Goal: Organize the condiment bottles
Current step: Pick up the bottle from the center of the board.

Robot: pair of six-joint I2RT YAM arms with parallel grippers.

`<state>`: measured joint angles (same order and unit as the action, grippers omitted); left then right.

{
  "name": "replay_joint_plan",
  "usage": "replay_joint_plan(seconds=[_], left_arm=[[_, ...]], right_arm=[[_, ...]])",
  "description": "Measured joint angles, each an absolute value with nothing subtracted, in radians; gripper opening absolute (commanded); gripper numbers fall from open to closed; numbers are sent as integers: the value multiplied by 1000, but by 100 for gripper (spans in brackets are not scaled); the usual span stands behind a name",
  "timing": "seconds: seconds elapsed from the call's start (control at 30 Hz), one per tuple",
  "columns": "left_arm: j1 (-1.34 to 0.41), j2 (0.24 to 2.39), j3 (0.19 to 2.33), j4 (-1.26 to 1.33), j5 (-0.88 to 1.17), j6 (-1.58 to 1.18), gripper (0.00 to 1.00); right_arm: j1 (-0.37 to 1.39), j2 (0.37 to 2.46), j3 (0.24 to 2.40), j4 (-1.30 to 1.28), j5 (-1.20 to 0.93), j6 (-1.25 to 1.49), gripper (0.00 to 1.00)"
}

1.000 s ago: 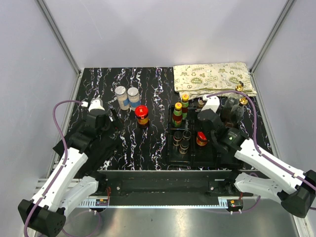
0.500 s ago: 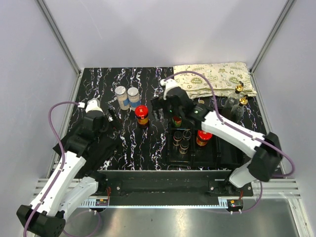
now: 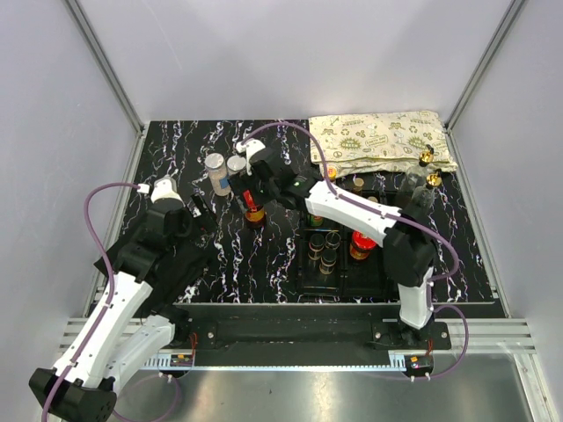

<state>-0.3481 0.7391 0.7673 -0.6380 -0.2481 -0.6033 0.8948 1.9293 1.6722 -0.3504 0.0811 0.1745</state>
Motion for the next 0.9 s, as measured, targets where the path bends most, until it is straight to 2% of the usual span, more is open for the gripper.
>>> replay_joint_plan(seconds=[0.67, 0.9], left_arm=[[-348, 726, 760, -640, -248, -603, 99], [-348, 726, 760, -641, -248, -603, 99]], right_arm=[[916, 2069, 1732, -413, 180, 165, 100], [916, 2079, 1748, -418, 201, 167, 87]])
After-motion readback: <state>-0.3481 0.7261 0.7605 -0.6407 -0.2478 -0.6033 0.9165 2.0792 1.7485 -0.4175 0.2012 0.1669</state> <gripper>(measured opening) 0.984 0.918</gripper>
